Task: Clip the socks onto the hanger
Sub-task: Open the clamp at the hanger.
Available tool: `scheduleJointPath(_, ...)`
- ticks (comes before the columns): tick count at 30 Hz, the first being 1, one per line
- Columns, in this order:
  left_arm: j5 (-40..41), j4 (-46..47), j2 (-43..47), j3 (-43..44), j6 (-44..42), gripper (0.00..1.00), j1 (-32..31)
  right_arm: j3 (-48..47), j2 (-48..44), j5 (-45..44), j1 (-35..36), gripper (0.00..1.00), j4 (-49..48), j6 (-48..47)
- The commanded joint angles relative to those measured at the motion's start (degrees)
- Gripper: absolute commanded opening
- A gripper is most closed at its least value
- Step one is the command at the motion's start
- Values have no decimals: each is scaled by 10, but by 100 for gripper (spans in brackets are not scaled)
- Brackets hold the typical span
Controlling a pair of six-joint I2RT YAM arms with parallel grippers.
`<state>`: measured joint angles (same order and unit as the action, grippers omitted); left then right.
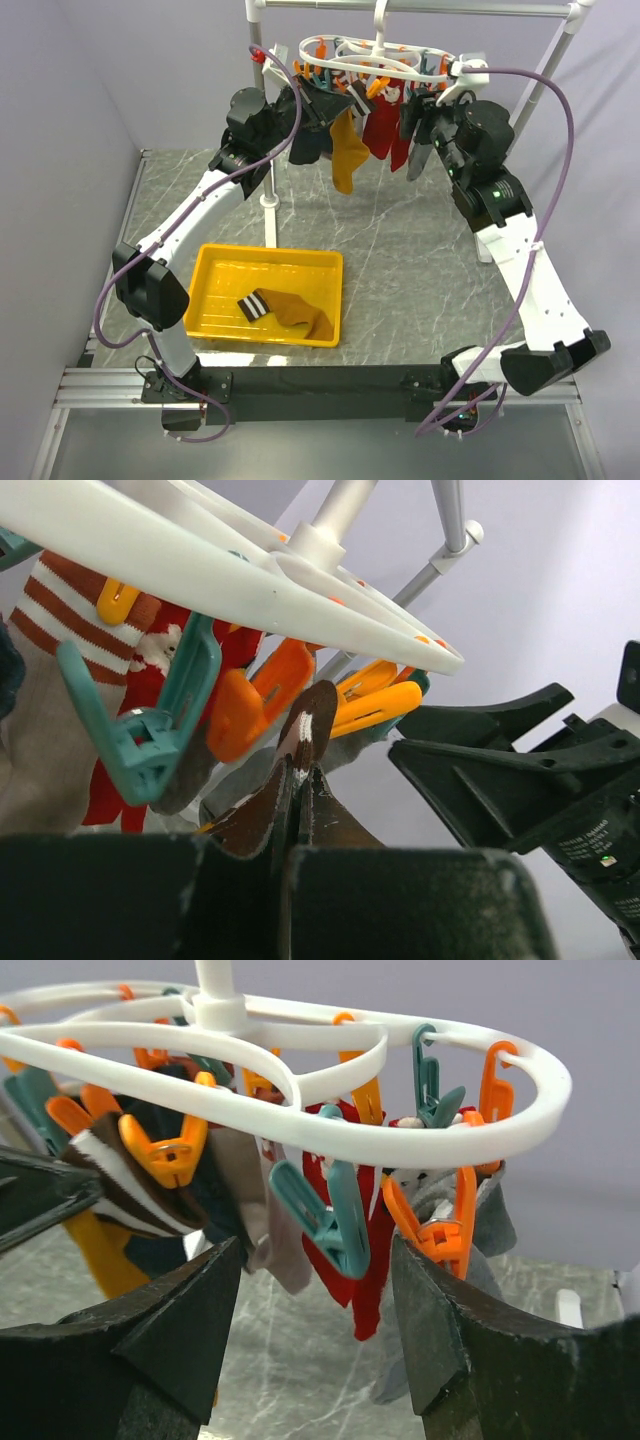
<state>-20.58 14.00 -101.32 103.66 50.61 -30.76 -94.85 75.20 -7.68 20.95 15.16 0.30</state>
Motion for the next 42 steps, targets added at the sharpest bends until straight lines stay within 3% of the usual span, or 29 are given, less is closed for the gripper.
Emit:
scheduleJointPath(1, 4, 13, 24, 22, -15, 1, -1, -36, 7, -22, 0, 68, -24, -34)
scheduleJointPath(8, 3, 15, 26, 18, -21, 1, -1, -50, 30, -28, 0, 68, -53, -34)
scheduleJointPath(12, 13, 2, 31, 19, -46, 7, -1, -53, 36, -34, 0, 68, -70, -32)
scheduleJointPath(24, 24, -7, 43, 14, -71, 2, -3, -82, 65, -10, 0, 65, -66, -39)
scheduleJointPath(38, 22, -6, 42, 14, -71, 2, -6, -81, 81, 0, 2, 69, -60, -69)
scheduleJointPath(42, 23, -7, 42, 14, -72, 2, -7, -80, 86, -2, 3, 62, -63, -72)
